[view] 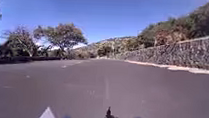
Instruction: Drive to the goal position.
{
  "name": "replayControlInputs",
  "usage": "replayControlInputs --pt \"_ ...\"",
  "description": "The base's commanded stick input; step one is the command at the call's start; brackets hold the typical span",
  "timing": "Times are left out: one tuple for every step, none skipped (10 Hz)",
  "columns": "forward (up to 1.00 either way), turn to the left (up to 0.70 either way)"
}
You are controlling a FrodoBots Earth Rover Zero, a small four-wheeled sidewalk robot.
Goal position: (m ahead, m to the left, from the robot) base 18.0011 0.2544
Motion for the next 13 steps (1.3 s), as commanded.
replayControlInputs --pt "1.00 0.00" --pt "1.00 0.00" --pt "1.00 0.00" --pt "1.00 0.00" --pt "1.00 0.00" --pt "1.00 0.00" --pt "1.00 0.00" --pt "1.00 0.00" --pt "1.00 0.00" --pt "1.00 0.00" --pt "1.00 0.00" --pt "1.00 0.00" --pt "1.00 0.00"
